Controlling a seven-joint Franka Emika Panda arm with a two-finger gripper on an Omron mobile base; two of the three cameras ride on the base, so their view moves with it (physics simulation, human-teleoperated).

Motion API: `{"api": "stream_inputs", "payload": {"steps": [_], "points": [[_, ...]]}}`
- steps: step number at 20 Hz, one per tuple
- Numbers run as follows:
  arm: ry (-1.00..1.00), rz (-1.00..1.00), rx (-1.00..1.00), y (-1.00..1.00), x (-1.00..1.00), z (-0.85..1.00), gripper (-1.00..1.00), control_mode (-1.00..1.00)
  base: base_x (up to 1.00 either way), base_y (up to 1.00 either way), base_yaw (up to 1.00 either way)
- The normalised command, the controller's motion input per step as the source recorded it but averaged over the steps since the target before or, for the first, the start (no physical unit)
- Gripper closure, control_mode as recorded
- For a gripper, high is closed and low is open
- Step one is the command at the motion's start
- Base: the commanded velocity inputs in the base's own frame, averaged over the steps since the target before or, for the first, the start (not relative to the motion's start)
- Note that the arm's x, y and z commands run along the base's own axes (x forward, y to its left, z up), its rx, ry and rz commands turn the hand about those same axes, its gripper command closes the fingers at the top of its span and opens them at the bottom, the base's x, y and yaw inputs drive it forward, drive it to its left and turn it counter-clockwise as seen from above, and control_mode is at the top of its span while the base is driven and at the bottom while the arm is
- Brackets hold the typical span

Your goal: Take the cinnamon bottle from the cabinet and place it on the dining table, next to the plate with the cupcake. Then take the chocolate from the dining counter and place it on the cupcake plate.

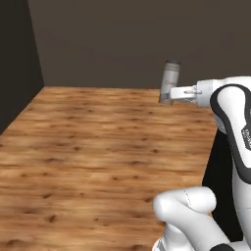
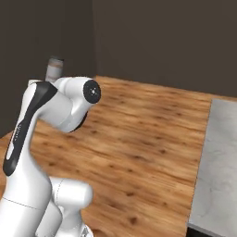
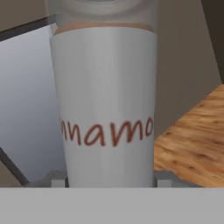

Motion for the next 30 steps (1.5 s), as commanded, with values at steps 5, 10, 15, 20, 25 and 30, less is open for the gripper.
{"api": "stream_inputs", "payload": {"steps": [5, 10, 15, 20, 25, 30], "points": [[0.0, 0.0, 0.0, 0.0, 0.0, 0.0, 1.0, 1.0, 0.76, 0.37, -0.35], [0.0, 0.0, 0.0, 0.0, 0.0, 0.0, 1.0, 1.0, 0.71, 0.38, -0.4], [0.0, 0.0, 0.0, 0.0, 0.0, 0.0, 1.0, 1.0, 0.72, 0.38, -0.38], [0.0, 0.0, 0.0, 0.0, 0.0, 0.0, 1.0, 1.0, 0.77, 0.38, -0.32], [0.0, 0.0, 0.0, 0.0, 0.0, 0.0, 1.0, 1.0, 0.81, 0.37, -0.27], [0.0, 0.0, 0.0, 0.0, 0.0, 0.0, 1.0, 1.0, 0.8, 0.37, -0.29]]}}
